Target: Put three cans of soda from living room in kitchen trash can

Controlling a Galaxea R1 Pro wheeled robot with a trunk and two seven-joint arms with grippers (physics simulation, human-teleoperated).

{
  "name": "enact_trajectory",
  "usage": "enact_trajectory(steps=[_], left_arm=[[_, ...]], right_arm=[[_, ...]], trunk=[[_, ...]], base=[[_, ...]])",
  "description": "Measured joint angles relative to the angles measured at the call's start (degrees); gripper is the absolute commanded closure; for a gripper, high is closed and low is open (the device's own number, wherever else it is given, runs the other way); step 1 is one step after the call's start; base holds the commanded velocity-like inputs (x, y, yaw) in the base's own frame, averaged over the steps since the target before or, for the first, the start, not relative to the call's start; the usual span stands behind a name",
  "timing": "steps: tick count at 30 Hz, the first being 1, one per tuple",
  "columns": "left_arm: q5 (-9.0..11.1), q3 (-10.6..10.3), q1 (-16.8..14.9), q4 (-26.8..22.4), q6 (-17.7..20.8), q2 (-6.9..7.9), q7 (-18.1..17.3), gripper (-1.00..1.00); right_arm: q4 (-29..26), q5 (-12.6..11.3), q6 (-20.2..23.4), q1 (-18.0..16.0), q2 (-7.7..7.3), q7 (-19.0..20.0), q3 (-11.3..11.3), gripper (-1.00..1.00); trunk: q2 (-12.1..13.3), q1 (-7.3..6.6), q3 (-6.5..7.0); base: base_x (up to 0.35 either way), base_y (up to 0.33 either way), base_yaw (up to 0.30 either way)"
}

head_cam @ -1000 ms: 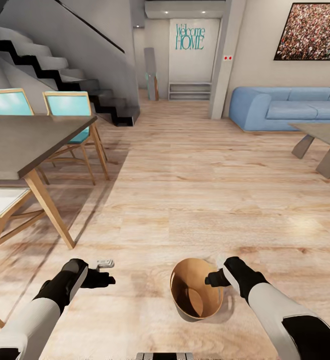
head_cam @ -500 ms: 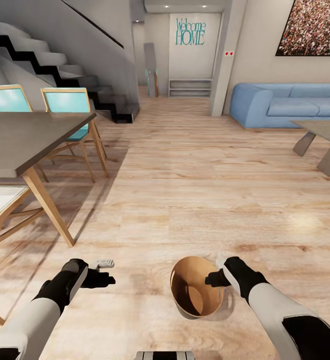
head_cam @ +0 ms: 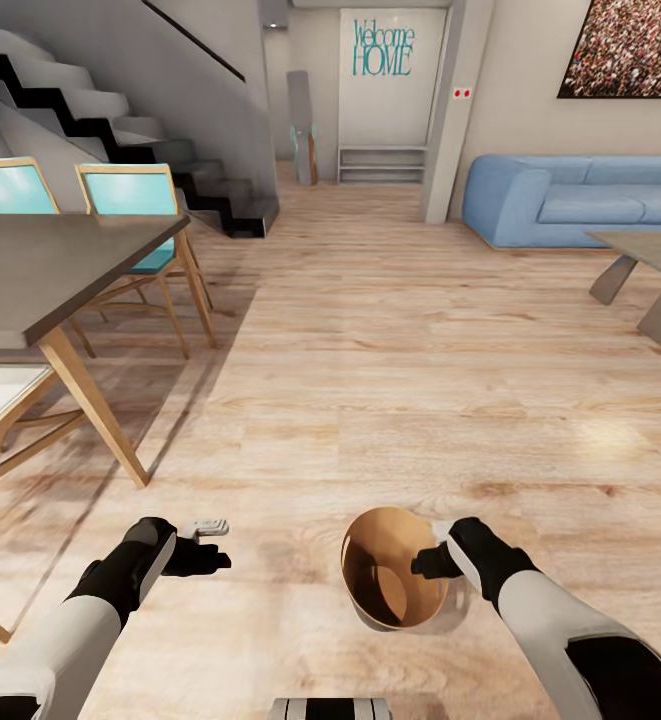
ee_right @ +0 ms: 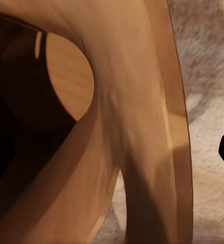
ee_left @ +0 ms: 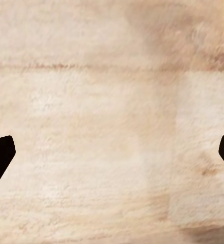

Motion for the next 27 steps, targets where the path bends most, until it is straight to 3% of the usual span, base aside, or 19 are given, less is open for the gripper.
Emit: enact_trajectory(steps=[10, 11, 24, 27], left_arm=[[0.0, 0.0, 0.0, 0.0, 0.0, 0.00, 0.0, -1.00], [0.0, 0.0, 0.0, 0.0, 0.0, 0.00, 0.0, -1.00], [0.0, 0.0, 0.0, 0.0, 0.0, 0.01, 0.0, -1.00], [0.0, 0.0, 0.0, 0.0, 0.0, 0.00, 0.0, -1.00]], right_arm=[[0.0, 0.0, 0.0, 0.3, 0.00, 0.0, 0.0, -1.00], [0.0, 0.0, 0.0, 0.3, 0.00, 0.0, 0.0, 1.00], [-0.1, 0.8, 0.1, 0.2, -0.04, -0.1, 0.2, 1.00], [0.0, -0.6, 0.0, 0.3, -0.03, 0.1, -0.1, 1.00]], trunk=[[0.0, 0.00, 0.00], [0.0, 0.00, 0.00], [0.0, -0.01, 0.01], [0.0, -0.09, 0.66]], base=[[0.000, 0.000, 0.000], [0.000, 0.000, 0.000], [0.000, 0.000, 0.000], [0.000, 0.000, 0.000]])
